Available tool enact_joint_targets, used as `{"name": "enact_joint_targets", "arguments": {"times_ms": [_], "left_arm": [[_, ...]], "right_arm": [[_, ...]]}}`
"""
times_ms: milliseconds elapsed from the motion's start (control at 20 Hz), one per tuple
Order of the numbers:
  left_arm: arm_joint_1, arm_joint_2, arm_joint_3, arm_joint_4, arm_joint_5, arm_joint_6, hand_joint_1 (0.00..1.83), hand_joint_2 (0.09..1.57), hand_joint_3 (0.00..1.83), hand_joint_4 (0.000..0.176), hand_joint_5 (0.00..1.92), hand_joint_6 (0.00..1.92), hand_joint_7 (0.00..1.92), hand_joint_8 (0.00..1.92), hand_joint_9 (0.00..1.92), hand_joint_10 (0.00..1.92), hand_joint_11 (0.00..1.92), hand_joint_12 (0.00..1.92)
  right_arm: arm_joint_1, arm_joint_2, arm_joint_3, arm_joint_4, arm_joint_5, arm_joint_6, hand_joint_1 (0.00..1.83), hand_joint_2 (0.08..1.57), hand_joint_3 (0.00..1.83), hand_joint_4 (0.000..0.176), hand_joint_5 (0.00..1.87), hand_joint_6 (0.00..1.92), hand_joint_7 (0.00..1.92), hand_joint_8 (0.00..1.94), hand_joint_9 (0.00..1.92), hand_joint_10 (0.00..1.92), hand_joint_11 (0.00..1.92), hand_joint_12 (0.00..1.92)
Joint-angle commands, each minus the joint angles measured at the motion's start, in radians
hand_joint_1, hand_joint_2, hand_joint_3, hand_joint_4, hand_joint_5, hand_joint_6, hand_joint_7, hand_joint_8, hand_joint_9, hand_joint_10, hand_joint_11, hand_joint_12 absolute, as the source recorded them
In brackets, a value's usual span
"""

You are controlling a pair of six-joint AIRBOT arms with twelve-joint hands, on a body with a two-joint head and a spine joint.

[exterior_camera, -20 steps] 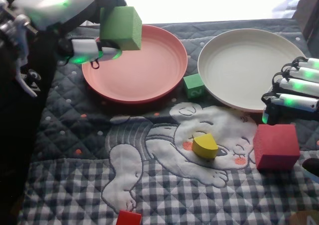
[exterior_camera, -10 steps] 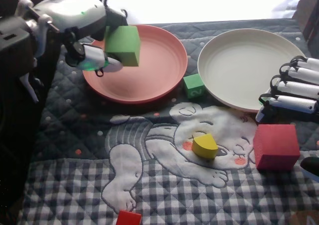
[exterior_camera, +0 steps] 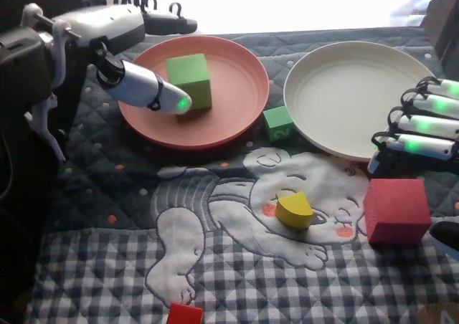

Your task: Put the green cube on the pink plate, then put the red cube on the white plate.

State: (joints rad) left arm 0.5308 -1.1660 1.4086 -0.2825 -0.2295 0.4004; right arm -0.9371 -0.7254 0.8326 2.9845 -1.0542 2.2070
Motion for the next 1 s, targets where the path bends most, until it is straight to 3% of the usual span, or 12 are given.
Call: {"name": "enact_joint_targets", "arguments": {"times_ms": [0,250,300,350,400,450,500,600,650,700,850,950], "left_arm": [[-0.003,0.002,0.007,-0.006,-0.108,-0.003,0.67,0.87,0.00,0.176,0.01,0.00,0.00,0.00,0.00,0.00,0.00,0.00],[0.054,0.059,-0.087,-0.026,-0.240,-0.003,0.63,0.90,0.00,0.175,0.00,0.00,0.00,0.00,0.00,0.00,0.00,0.00],[0.072,0.082,-0.124,-0.022,-0.286,-0.003,0.66,0.95,0.01,0.174,0.00,0.00,0.00,0.00,0.03,0.01,0.06,0.03],[0.090,0.104,-0.159,-0.016,-0.330,-0.003,0.66,0.95,0.01,0.174,0.00,0.00,0.00,0.00,0.03,0.01,0.06,0.03],[0.110,0.126,-0.193,0.002,-0.381,-0.003,0.67,1.02,0.00,0.176,0.00,0.00,0.02,0.00,0.05,0.00,0.01,0.26],[0.123,0.137,-0.208,0.019,-0.406,-0.003,0.61,0.99,0.00,0.176,0.00,0.00,0.07,0.01,0.08,0.01,0.00,0.59],[0.143,0.150,-0.225,0.044,-0.446,-0.003,0.57,0.97,0.00,0.176,0.00,0.00,0.12,0.02,0.12,0.03,0.00,1.06],[0.168,0.165,-0.248,0.065,-0.495,-0.003,0.59,0.98,0.00,0.176,0.00,0.00,0.13,0.01,0.11,0.03,0.00,1.06],[0.182,0.172,-0.263,0.068,-0.517,-0.003,0.57,1.00,0.00,0.176,0.00,0.00,0.05,0.01,0.07,0.01,0.00,0.77],[0.188,0.177,-0.273,0.069,-0.529,-0.003,0.60,1.00,0.00,0.176,0.00,0.00,0.04,0.00,0.05,0.00,0.00,0.69],[0.200,0.183,-0.287,0.069,-0.549,-0.003,0.62,1.03,0.00,0.176,0.00,0.00,0.05,0.00,0.07,0.01,0.00,0.75],[0.207,0.185,-0.290,0.069,-0.558,-0.003,0.65,1.06,0.00,0.176,0.00,0.00,0.03,0.00,0.04,0.01,0.00,0.46]], "right_arm": [[0.016,0.004,0.003,0.024,-0.112,0.003,1.01,0.63,0.83,0.000,0.22,1.01,0.19,0.95,0.02,1.32,0.00,1.88],[0.033,-0.003,0.015,0.024,-0.112,0.003,1.03,0.57,0.92,0.000,0.19,1.10,0.13,1.08,0.00,1.31,0.00,1.89],[0.039,-0.009,0.019,0.024,-0.112,0.003,1.08,0.42,1.07,0.000,0.12,1.18,0.04,1.07,0.00,1.20,0.00,1.92],[0.044,-0.015,0.022,0.024,-0.112,0.003,1.08,0.42,1.07,0.000,0.12,1.18,0.04,1.07,0.00,1.20,0.00,1.92],[0.046,-0.020,0.025,0.024,-0.112,0.003,1.06,0.34,1.14,0.000,0.09,1.22,0.01,1.05,0.00,1.16,0.00,1.92],[0.046,-0.023,0.026,0.024,-0.112,0.003,1.05,0.27,1.14,0.000,0.03,1.14,0.00,0.88,0.00,1.03,0.00,1.91],[0.047,-0.027,0.028,0.024,-0.106,0.003,1.00,0.20,1.15,0.000,0.00,1.00,0.00,0.67,0.00,0.83,0.00,1.86],[0.061,-0.034,0.031,0.024,-0.069,0.003,0.99,0.18,1.14,0.000,0.00,0.93,0.01,0.59,0.00,0.75,0.00,1.81],[0.069,-0.044,0.037,0.024,-0.043,0.003,1.00,0.16,1.12,0.000,0.08,0.82,0.07,0.47,0.00,0.75,0.00,1.79],[0.070,-0.053,0.042,0.024,-0.028,0.003,1.01,0.21,1.05,0.000,0.13,0.75,0.10,0.39,0.00,0.72,0.00,1.73],[0.071,-0.068,0.050,0.024,0.002,0.003,1.01,0.25,1.01,0.000,0.21,0.76,0.15,0.35,0.00,0.77,0.00,1.69],[0.075,-0.081,0.058,0.024,0.027,0.003,0.98,0.36,0.92,0.000,0.24,0.73,0.18,0.31,0.00,0.72,0.00,1.69]]}}
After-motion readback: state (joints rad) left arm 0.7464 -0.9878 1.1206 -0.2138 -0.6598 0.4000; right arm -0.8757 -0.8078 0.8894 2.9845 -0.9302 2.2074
